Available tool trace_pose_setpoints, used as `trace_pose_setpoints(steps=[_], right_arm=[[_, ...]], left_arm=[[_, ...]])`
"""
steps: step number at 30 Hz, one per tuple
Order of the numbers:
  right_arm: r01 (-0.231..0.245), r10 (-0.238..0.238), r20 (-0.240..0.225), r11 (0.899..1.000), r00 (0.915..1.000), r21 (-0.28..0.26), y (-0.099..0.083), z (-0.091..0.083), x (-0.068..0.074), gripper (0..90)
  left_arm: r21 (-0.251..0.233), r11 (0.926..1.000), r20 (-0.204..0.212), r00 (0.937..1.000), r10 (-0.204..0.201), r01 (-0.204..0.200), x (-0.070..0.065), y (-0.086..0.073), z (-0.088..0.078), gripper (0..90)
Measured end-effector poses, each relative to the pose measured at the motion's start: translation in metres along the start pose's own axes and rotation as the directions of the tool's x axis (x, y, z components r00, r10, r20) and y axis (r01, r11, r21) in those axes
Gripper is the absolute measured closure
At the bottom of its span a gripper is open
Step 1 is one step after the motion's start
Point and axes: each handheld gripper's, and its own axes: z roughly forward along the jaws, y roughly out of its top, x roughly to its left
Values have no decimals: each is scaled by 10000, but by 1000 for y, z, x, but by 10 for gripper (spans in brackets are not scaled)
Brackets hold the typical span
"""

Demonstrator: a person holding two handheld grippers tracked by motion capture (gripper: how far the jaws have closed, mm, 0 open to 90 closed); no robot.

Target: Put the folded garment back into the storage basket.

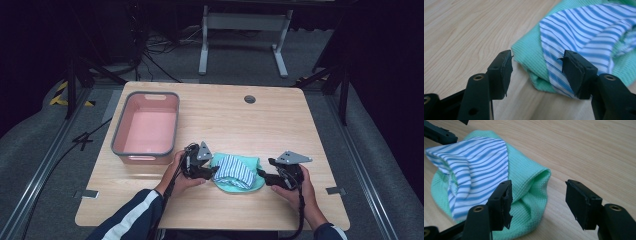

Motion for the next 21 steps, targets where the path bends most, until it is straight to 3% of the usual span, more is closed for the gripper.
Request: trace_pose_setpoints(steps=[3, 7, 10, 14, 16, 19, 21], right_arm=[[14, -11, -104, 9997, 9999, 231, 2, 10, 2, 405], [329, -322, -134, 9982, 9994, 510, 4, 21, 6, 429], [654, -656, 8, 9951, 9978, 742, 4, 28, 9, 426], [513, -515, -6, 9938, 9987, 991, 0, 32, 7, 405], [42, -32, -115, 9961, 9999, 878, -3, 33, 4, 396], [-48, 68, -232, 9965, 9997, 835, -4, 33, 3, 414], [110, -74, -399, 9958, 9992, 904, -3, 32, 4, 493]], left_arm=[[105, 9997, 138, 9997, -208, 207, 5, -2, 7, 428], [442, 9990, 489, 9987, -134, 113, 4, -5, 14, 441], [376, 9993, 572, 9983, -111, 90, 2, -8, 15, 429], [303, 9988, 714, 9966, -399, 378, 4, -12, 16, 377], [133, 9972, 863, 9935, -739, 731, 6, -15, 18, 342], [155, 9977, 814, 9944, -672, 662, 5, -15, 18, 326], [144, 9980, 831, 9946, -625, 615, 5, -15, 18, 322]])
